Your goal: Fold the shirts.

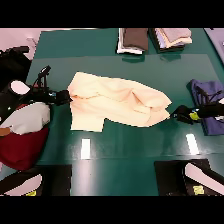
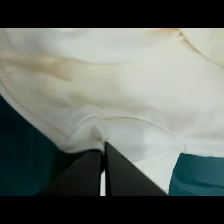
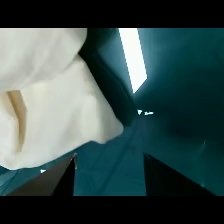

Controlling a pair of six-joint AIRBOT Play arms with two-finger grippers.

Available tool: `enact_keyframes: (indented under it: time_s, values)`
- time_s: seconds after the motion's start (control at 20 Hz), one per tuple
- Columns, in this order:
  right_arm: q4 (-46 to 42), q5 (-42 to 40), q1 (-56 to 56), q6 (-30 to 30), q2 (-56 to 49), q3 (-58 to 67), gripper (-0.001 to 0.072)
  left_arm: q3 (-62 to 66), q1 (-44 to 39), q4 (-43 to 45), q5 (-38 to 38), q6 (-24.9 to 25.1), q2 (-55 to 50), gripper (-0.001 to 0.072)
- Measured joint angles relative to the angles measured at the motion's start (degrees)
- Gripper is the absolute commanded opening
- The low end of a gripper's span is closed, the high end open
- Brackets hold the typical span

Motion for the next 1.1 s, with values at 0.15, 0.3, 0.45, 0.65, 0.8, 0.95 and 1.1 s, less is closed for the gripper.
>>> enact_keyframes:
  time_s: [0.15,0.3,0.45,0.65,0.8,0.95,1.1]
  values:
    - [0.8,-2.6,4.0,-0.7,-4.1,1.7,0.0088,0.0,0.0,0.0,-0.2,0.0,0.0,0.0022]
    - [1.1,-3.7,7.8,-1.0,-6.6,4.2,0.0013,0.3,0.0,0.3,-1.0,0.0,0.3,0.0021]
    - [1.2,-3.5,9.7,-1.2,-4.9,8.5,0.0013,3.3,0.0,2.2,-2.1,0.0,2.9,0.0021]
    - [1.3,-2.5,10.7,-1.2,4.1,22.0,0.0013,16.3,0.0,7.2,-4.1,-0.4,11.2,0.0021]
    - [1.3,-3.2,10.9,-1.3,11.0,36.0,0.0013,31.4,0.0,9.6,-4.9,-0.4,17.6,0.0021]
    - [0.5,-3.6,11.0,-1.2,16.0,49.7,0.0013,46.2,0.0,10.7,-4.9,-0.5,21.7,0.002]
    - [-2.8,-2.2,11.0,0.4,18.7,60.4,0.0012,58.6,0.0,11.2,-5.0,-1.2,23.8,0.002]
